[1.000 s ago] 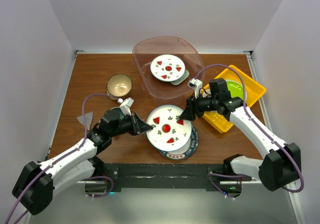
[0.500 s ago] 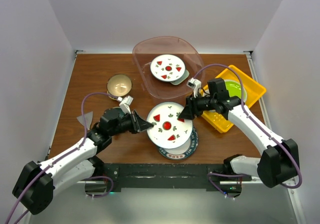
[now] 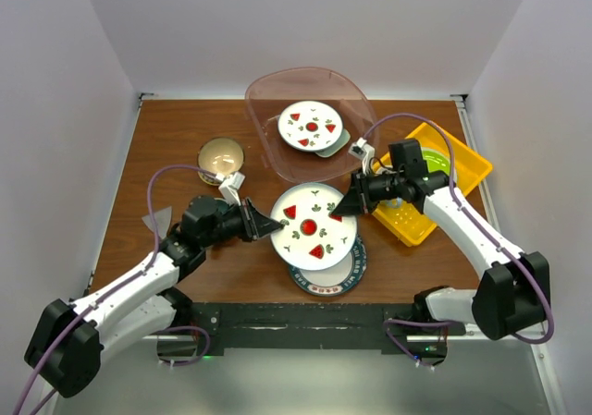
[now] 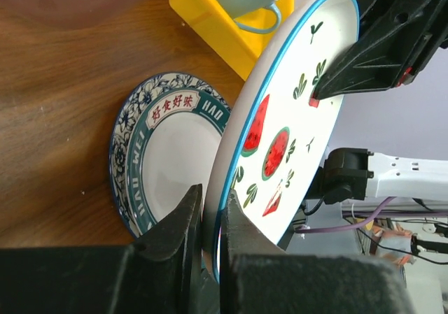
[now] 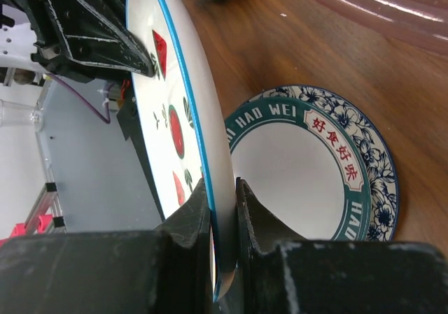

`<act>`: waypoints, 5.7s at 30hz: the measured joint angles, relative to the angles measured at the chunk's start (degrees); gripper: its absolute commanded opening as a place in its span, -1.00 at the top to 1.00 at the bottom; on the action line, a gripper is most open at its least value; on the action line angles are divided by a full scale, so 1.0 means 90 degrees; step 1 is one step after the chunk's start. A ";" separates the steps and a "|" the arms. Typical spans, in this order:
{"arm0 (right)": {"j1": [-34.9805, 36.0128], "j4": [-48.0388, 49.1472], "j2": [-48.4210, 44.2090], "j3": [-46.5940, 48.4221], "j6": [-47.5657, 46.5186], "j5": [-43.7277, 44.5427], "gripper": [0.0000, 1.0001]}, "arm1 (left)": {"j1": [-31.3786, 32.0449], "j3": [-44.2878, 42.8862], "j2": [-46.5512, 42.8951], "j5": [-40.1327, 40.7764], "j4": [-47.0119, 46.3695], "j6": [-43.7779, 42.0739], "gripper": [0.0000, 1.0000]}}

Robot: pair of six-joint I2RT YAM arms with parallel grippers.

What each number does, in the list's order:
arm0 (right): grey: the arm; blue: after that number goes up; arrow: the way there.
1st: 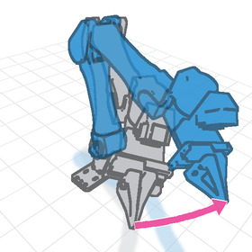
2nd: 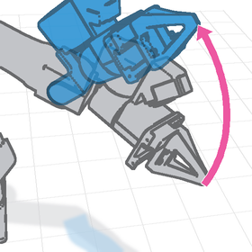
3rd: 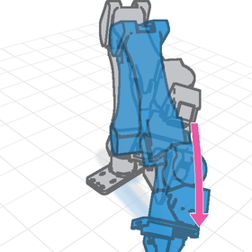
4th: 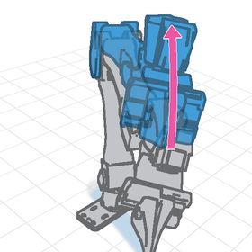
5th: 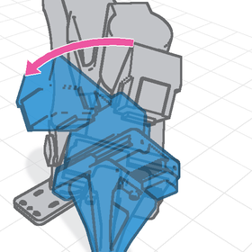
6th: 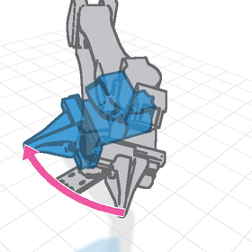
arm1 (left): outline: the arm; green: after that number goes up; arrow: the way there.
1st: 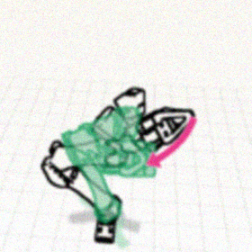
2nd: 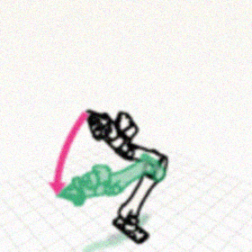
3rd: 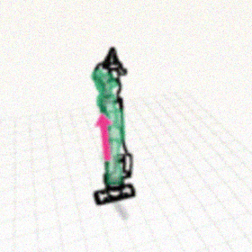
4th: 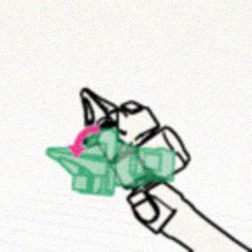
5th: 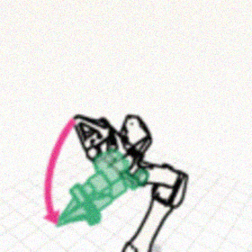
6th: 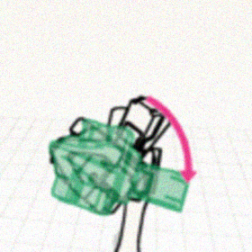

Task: Place the mixed dishes into the plastic bin
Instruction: Pick up the plate at the center of the board, then place the plate in the plastic bin, then pick up the plate at the center of the board.

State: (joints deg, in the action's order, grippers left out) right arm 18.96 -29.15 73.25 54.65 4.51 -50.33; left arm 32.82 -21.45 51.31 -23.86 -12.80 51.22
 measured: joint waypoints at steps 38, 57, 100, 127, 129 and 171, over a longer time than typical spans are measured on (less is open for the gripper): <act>-0.0763 0.1897 0.3589 0.4231 0.3087 0.2358 1.00 | -0.0102 -0.1938 -0.1792 0.3427 0.3215 -0.4728 -0.86; -0.0500 0.2174 0.5537 0.5338 0.3711 0.4146 0.68 | -0.0102 -0.1447 -0.2091 0.3339 0.2953 -0.4818 -0.87; -0.0112 0.1761 0.5520 0.5510 0.1367 0.5484 -0.79 | -0.0102 -0.1409 -0.2086 0.3104 0.2858 -0.4830 -0.88; -0.0114 0.1020 0.0617 0.2599 -0.1639 0.2062 -0.96 | -0.0102 -0.1409 -0.2217 0.3004 0.2858 -0.4833 -1.00; -0.0114 0.0918 0.0279 0.2198 -0.1877 0.1846 -0.96 | -0.0102 -0.1409 -0.2193 0.3004 0.2858 -0.4833 -1.00; -0.0699 0.0806 -0.1732 -0.0291 -0.2803 0.0146 -0.96 | -0.0102 -0.1409 -0.1625 0.2385 0.2858 -0.4830 -1.00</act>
State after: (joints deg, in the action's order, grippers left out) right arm 12.67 -21.89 57.67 52.03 -20.71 -49.01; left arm 31.90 -34.13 36.69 -2.39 12.93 7.75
